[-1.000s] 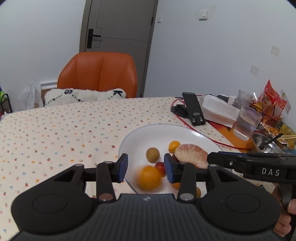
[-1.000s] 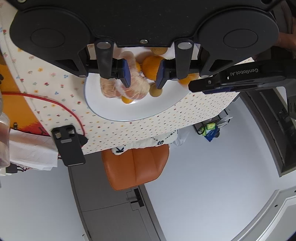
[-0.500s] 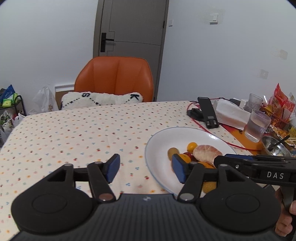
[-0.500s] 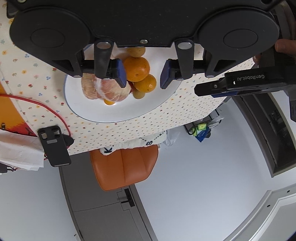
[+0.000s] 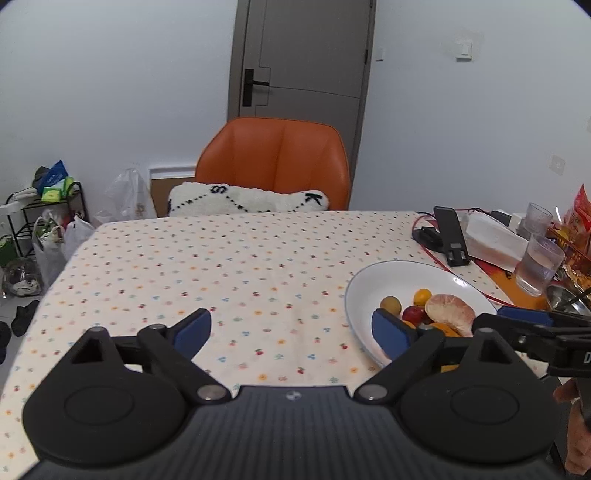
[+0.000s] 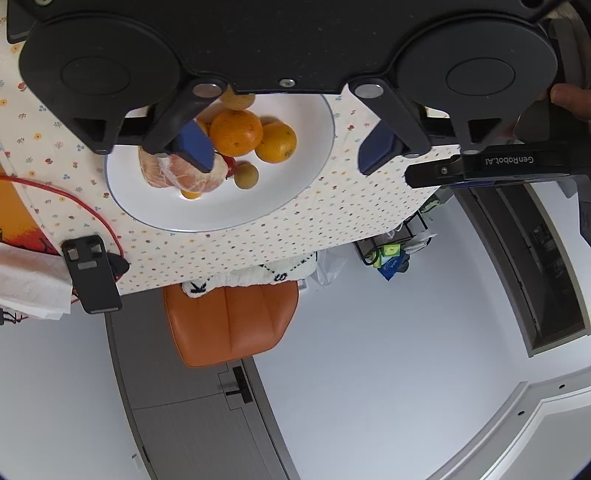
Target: Organize fruits
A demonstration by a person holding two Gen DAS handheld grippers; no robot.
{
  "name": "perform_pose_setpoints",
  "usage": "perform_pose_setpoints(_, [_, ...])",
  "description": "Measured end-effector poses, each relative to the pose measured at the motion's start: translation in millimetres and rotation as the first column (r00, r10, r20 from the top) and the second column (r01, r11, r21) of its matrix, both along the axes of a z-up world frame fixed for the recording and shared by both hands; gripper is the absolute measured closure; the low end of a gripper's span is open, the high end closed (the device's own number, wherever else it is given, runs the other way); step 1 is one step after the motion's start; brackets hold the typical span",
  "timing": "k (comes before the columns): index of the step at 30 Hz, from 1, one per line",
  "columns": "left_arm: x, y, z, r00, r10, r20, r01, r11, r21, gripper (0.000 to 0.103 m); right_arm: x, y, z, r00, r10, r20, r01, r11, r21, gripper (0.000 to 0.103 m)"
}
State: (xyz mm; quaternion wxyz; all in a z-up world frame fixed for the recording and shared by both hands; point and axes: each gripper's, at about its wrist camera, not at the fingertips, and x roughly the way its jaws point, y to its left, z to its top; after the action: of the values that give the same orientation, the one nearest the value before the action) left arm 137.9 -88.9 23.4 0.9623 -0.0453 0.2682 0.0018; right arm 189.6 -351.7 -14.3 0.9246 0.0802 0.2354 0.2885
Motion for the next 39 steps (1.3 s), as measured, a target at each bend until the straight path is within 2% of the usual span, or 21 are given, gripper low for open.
perform_pose_setpoints(1, [-2.4,1.7,1.0,1.0,0.004,-0.001,-0.004,1.0,-0.003,0.009,-1.6,0.6,1.4,1.0,-0.003,0.004,0.003,1.0,-0.003,0.009])
perform_pose_setpoints(5, [-12.3,6.6,4.0,1.0,0.028,-0.003,-0.028,1.0,-0.003,0.008,-6.9,4.3,6.1,1.0,-0.003,0.002,0.003,1.0,-0.013,0.0])
perform_pose_setpoints(14, [-35.5,23.7,7.4,0.998,0.058,-0.019,-0.058,0.998,-0.03,0.006,-20.9,15.2,14.0,1.0,0.009,-0.005,-0.009,0.998,-0.056,0.0])
perform_pose_setpoints(16, [-41.2,29.1,8.1,0.998,0.064,-0.023,-0.065,0.997,-0.036,0.004,-23.9,16.1,15.9,1.0,0.011,-0.011,-0.011,0.998,-0.054,0.0])
perform_pose_setpoints(17, [-43.7,32.2,8.6,0.997,0.066,-0.026,-0.067,0.997,-0.044,0.0,-25.5,16.5,17.0,1.0,0.012,-0.012,-0.012,0.998,-0.054,0.0])
perform_pose_setpoints(20, [-52.7,40.8,10.1,0.997,0.078,-0.027,-0.08,0.995,-0.064,0.0,-29.9,18.6,19.7,1.0,0.008,-0.017,-0.009,0.998,-0.059,0.0])
perform_pose_setpoints(27, [-74.0,51.2,14.5,0.996,0.085,-0.016,-0.086,0.995,-0.057,0.0,-39.9,23.3,22.7,0.998,-0.038,-0.052,0.034,0.997,-0.071,0.0])
perform_pose_setpoints(33, [-91.9,53.0,21.9,0.996,0.085,-0.011,-0.085,0.995,-0.049,0.0,-57.0,29.8,29.8,0.998,-0.052,-0.04,0.048,0.994,-0.099,0.0])
perform_pose_setpoints(39, [-113.5,49.9,30.2,0.996,0.089,-0.004,-0.089,0.996,-0.018,0.0,-75.8,32.0,40.8,0.998,-0.062,-0.018,0.06,0.994,-0.087,0.0])
